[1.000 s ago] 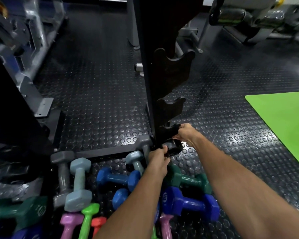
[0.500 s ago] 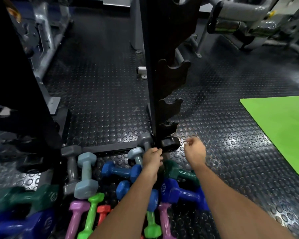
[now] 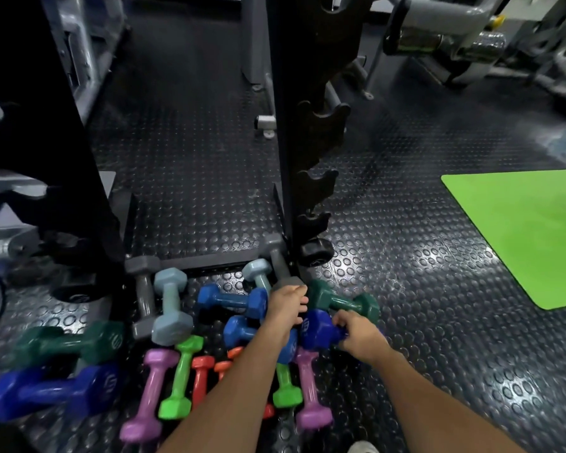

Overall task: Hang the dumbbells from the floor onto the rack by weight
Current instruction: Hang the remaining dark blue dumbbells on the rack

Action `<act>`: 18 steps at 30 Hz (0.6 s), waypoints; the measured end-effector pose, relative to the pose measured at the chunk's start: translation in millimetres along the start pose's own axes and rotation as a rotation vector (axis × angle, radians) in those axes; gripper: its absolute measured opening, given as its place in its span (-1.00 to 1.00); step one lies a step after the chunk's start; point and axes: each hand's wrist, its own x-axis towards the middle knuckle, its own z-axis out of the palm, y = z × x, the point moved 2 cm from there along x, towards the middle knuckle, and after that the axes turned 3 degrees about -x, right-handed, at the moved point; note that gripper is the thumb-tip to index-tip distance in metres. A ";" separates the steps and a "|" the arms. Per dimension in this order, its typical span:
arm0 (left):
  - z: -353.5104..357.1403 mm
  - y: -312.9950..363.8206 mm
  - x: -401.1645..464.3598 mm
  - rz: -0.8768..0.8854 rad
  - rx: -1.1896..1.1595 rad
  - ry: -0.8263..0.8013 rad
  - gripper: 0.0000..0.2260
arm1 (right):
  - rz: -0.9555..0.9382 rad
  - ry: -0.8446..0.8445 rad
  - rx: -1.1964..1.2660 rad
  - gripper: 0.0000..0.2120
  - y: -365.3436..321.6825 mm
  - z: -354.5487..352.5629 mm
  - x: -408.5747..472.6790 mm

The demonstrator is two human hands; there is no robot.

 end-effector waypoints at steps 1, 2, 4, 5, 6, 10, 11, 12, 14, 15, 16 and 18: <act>-0.8 -2.4 0.1 -0.002 0.002 -0.001 -0.89 | -0.016 0.001 -0.026 -0.62 1.7 4.4 3.2; -1.5 -4.5 0.5 -0.008 -0.002 0.001 -0.90 | -0.029 0.000 -0.049 -0.57 2.0 7.1 5.3; -2.8 -8.1 1.9 -0.011 -0.016 0.006 -0.92 | -0.048 -0.009 -0.072 -0.48 4.2 12.1 9.3; -3.2 -9.3 3.0 -0.008 -0.019 0.007 -0.91 | -0.057 -0.010 -0.081 -0.47 5.7 13.5 11.2; -3.7 -11.0 4.3 -0.011 -0.019 0.009 -0.89 | -0.059 -0.015 -0.091 -0.48 6.5 13.3 11.9; -3.5 -14.3 9.1 -0.024 -0.024 0.006 -0.89 | -0.061 -0.038 -0.070 -0.56 8.3 7.8 15.4; -3.3 -13.6 10.1 -0.020 -0.025 0.006 -0.90 | -0.068 -0.044 -0.065 -0.56 9.2 6.8 17.0; -3.6 -13.4 11.1 -0.017 -0.022 0.006 -0.90 | -0.066 -0.054 -0.058 -0.56 8.8 5.3 16.7; -4.4 -11.7 12.6 -0.011 -0.024 0.002 -0.91 | -0.075 -0.057 -0.055 -0.55 9.7 3.4 16.8; -4.4 -11.1 13.0 -0.011 -0.020 -0.003 -0.91 | -0.088 -0.059 -0.054 -0.56 10.9 2.8 16.2; -4.1 -11.2 13.4 -0.012 -0.015 -0.010 -0.92 | -0.095 -0.065 -0.048 -0.57 11.5 1.5 14.4; -2.8 -12.0 12.2 -0.007 -0.007 -0.021 -0.94 | -0.093 -0.064 -0.007 -0.65 12.9 -1.3 9.7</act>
